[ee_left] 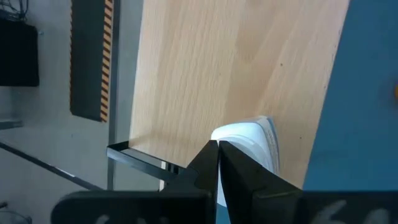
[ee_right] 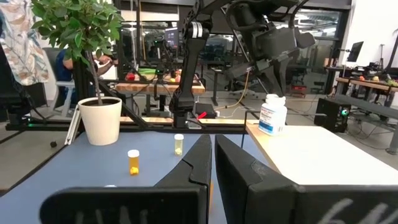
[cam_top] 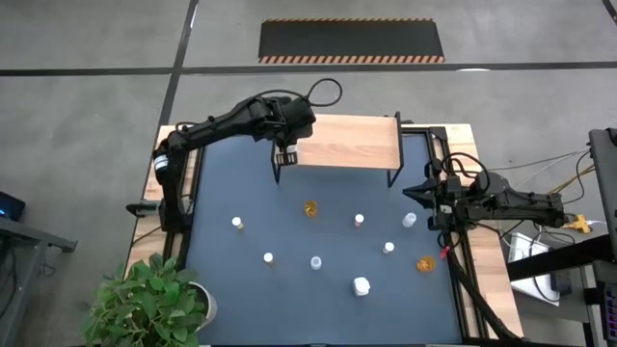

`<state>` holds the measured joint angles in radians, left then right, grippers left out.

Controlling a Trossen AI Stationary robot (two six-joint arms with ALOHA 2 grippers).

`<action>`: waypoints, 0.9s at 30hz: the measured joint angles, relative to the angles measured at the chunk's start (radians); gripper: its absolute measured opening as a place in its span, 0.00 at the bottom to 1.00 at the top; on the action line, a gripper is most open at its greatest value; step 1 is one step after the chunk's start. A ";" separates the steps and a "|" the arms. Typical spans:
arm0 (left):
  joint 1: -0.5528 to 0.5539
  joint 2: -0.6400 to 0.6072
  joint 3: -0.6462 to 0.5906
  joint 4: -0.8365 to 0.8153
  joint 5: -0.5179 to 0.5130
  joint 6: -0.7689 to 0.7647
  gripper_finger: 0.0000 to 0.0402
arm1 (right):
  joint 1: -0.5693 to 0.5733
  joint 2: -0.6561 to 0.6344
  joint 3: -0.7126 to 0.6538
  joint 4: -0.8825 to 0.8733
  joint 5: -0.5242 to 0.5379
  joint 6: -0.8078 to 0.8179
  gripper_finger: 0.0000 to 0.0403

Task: Pick and place medicine bottles onto shelf by color
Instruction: Put the left white pill bottle on the shelf

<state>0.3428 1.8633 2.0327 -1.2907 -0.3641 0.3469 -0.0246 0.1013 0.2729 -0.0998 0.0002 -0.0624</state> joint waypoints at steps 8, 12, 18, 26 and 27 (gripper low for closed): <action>-0.014 -0.003 -0.001 -0.003 0.014 0.072 0.00 | 0.000 0.000 0.000 0.000 0.000 0.001 0.03; -0.014 -0.009 -0.002 -0.006 0.016 0.105 0.00 | 0.000 0.000 0.000 0.000 0.000 0.002 0.03; -0.016 -0.025 -0.001 -0.005 0.017 0.158 0.00 | 0.000 0.000 0.000 0.000 0.000 0.003 0.03; -0.017 -0.034 -0.012 0.060 -0.041 0.053 0.00 | 0.000 0.000 0.000 0.000 0.000 0.003 0.03; -0.015 -0.034 -0.024 0.060 -0.069 0.052 0.00 | 0.000 0.000 0.000 0.000 0.000 0.003 0.03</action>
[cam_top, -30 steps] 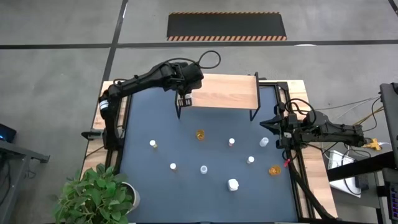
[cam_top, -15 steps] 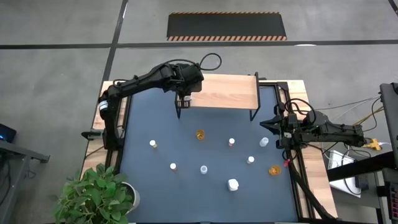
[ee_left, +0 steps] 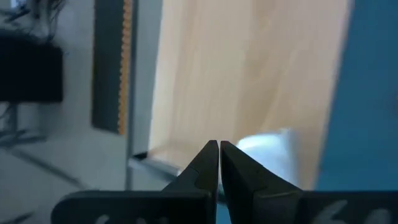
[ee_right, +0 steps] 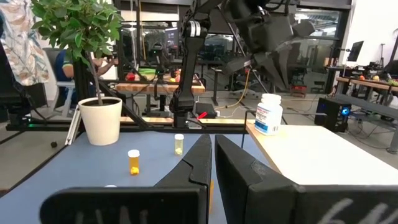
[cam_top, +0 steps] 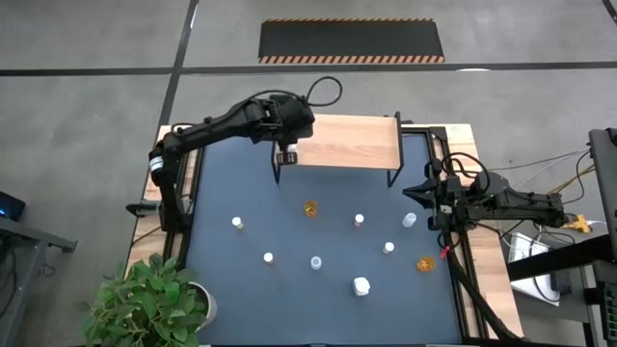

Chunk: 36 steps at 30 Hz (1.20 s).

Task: Pick and place medicine bottles onto shelf by color
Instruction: Put the left white pill bottle on the shelf

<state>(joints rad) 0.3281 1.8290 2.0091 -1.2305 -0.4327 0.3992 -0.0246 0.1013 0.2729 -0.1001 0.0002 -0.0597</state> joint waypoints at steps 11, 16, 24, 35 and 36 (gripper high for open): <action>0.005 0.001 -0.075 0.018 -0.060 0.008 0.00 | 0.000 0.000 0.000 0.000 0.000 0.000 0.03; 0.005 0.001 -0.075 0.018 0.019 0.009 0.00 | 0.000 0.000 0.000 0.000 0.000 0.000 0.03; 0.003 0.001 -0.058 0.020 -0.024 0.053 0.00 | 0.000 0.000 0.000 0.000 0.000 -0.001 0.03; -0.116 -0.055 0.022 0.016 -0.004 -0.043 0.00 | 0.000 0.000 0.000 -0.007 0.000 -0.001 0.03; -0.133 -0.057 0.017 0.014 0.044 -0.068 0.00 | 0.000 0.000 0.000 -0.007 0.000 0.000 0.03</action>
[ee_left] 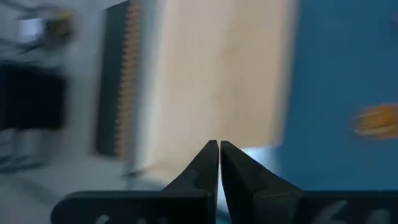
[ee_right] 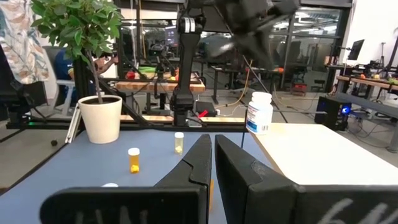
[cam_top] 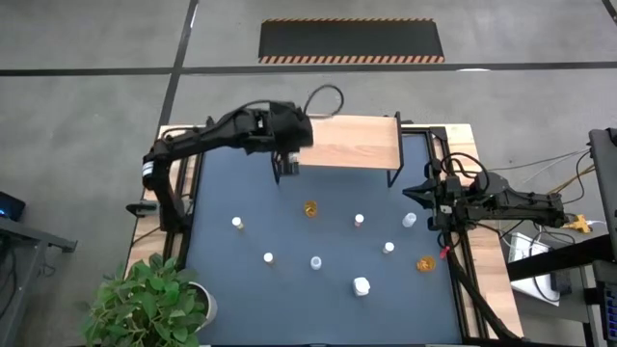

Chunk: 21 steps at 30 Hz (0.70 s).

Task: Pick and place medicine bottles onto shelf by color
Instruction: Put the left white pill bottle on the shelf

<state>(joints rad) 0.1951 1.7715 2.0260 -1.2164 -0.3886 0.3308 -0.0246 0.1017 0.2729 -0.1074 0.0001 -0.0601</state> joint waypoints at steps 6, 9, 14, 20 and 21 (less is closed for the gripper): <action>-0.071 -0.001 -0.100 -0.077 0.155 -0.090 0.00 | 0.000 0.006 0.000 -0.010 0.000 0.009 0.03; -0.074 -0.001 -0.178 -0.081 0.143 -0.092 0.00 | 0.000 0.006 0.000 -0.010 0.000 0.010 0.03; -0.043 -0.001 -0.269 -0.068 -0.056 -0.117 0.00 | 0.000 0.006 0.000 -0.010 0.000 0.008 0.03; -0.003 -0.002 -0.285 -0.065 -0.108 -0.117 0.00 | 0.000 0.006 0.000 -0.009 0.000 0.007 0.03; 0.003 -0.002 -0.285 -0.064 -0.108 -0.117 0.00 | 0.000 0.006 0.000 -0.009 0.000 0.007 0.03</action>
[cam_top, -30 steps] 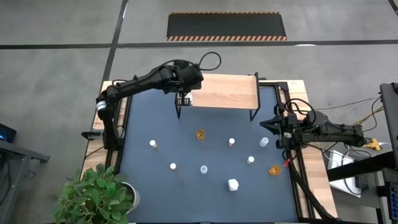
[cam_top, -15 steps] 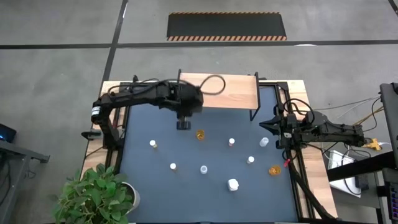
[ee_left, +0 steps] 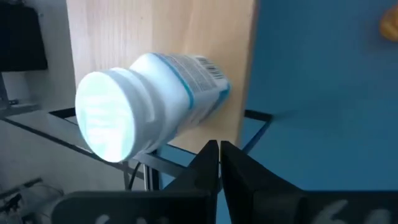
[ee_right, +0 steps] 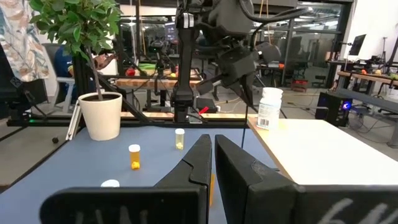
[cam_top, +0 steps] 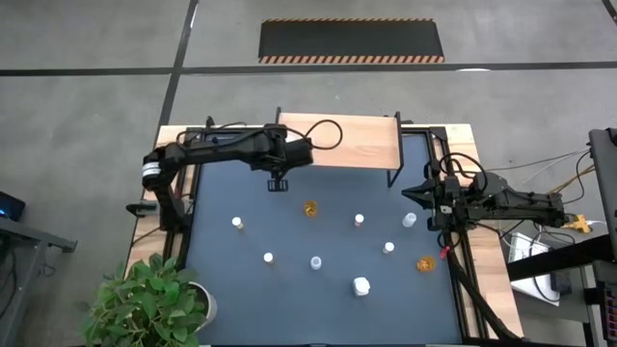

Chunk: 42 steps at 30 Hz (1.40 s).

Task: Pick and place medicine bottles onto shelf by color
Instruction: Put the left white pill bottle on the shelf

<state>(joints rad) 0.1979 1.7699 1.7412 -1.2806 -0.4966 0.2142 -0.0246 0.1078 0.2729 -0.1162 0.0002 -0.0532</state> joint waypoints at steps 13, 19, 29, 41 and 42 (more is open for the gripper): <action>0.006 -0.002 0.002 0.159 0.059 0.001 0.00 | 0.000 0.000 -0.001 -0.004 0.000 0.000 0.03; -0.001 -0.002 0.024 0.203 0.034 0.039 0.00 | 0.000 0.000 -0.001 -0.006 0.000 0.000 0.03; 0.006 -0.073 0.135 0.147 -0.194 0.235 0.00 | 0.000 0.005 -0.001 -0.005 0.000 0.000 0.03; 0.183 -0.076 0.025 0.147 -0.031 0.234 0.00 | 0.000 0.007 -0.002 -0.006 0.000 0.001 0.03; 0.183 -0.076 0.018 0.147 -0.028 0.230 0.00 | 0.000 0.007 -0.002 -0.006 0.000 0.001 0.03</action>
<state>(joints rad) 0.3805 1.6939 1.7589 -1.1336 -0.5246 0.4446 -0.0246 0.1146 0.2710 -0.1226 0.0002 -0.0525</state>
